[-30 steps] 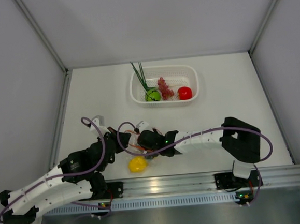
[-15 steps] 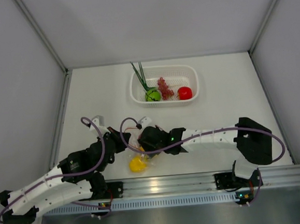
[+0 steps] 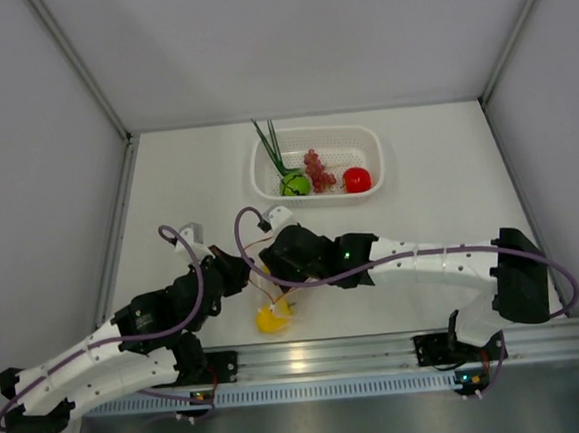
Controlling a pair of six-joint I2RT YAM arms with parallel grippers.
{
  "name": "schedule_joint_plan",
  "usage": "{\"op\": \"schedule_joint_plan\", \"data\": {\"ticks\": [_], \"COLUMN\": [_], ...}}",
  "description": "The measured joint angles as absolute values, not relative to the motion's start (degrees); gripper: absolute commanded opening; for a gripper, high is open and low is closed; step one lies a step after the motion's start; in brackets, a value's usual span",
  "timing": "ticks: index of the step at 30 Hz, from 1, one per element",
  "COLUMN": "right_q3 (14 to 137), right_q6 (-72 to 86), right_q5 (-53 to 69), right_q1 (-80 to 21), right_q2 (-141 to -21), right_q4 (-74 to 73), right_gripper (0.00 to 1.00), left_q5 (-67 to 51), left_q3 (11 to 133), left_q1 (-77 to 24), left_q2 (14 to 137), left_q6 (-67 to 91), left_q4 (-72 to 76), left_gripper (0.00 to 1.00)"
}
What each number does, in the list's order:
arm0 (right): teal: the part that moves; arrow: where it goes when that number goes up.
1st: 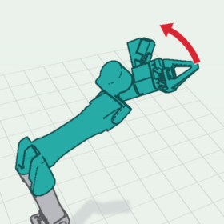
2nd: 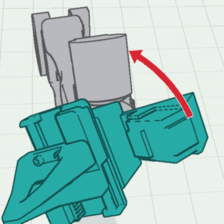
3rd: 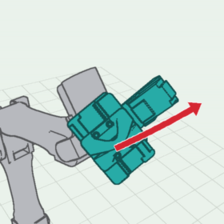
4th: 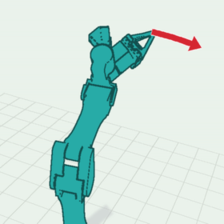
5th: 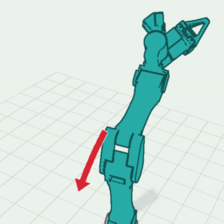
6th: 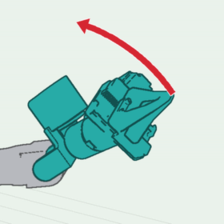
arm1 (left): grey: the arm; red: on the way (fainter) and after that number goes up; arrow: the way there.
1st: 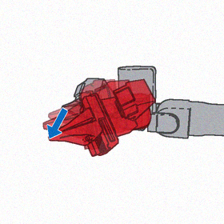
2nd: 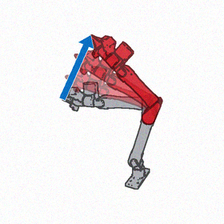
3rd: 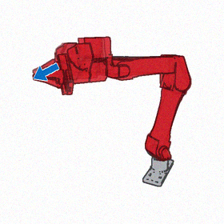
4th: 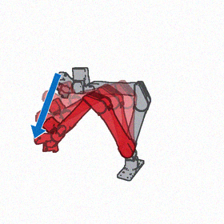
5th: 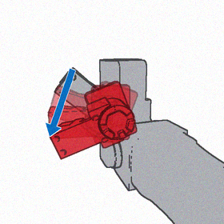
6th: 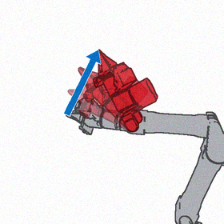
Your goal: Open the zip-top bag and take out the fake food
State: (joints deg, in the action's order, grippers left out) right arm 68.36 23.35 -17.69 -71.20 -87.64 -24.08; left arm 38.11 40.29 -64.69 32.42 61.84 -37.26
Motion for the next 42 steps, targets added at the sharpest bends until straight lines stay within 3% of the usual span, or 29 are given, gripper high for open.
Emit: {"op": "schedule_joint_plan", "data": {"ticks": [12, 29, 32, 36, 42], "right_q3": [74.8, 76.9, 76.9, 76.5, 77.5], "right_q6": [18.4, 16.1, 15.6, 14.6, 13.6], "right_q5": [-18.8, -23.3, -23.6, -22.4, -19.2], "right_q1": [-71.2, -69.6, -63.7, -47.5, -33.3], "right_q2": [-84.9, -67.9, -66.0, -66.3, -76.8], "right_q4": [-29.3, -38.0, -38.1, -36.8, -33.0], "right_gripper": [0.33, 0.31, 0.3, 0.31, 0.31], "left_q5": [36.9, 39.1, 39.1, 39.2, 39.9], "left_q3": [40.5, 40.5, 40.5, 40.5, 40.5], "left_q1": [-64.7, -64.7, -64.7, -64.7, -64.7], "left_q2": [34.9, 33.2, 33.2, 33.1, 33.2], "left_q6": [59.9, 59.9, 59.9, 59.9, 59.8], "left_q4": [-37.0, -37.1, -37.1, -37.1, -37.1], "left_gripper": [0.0, 0.0, 0.0, 0.0, 0.0]}}
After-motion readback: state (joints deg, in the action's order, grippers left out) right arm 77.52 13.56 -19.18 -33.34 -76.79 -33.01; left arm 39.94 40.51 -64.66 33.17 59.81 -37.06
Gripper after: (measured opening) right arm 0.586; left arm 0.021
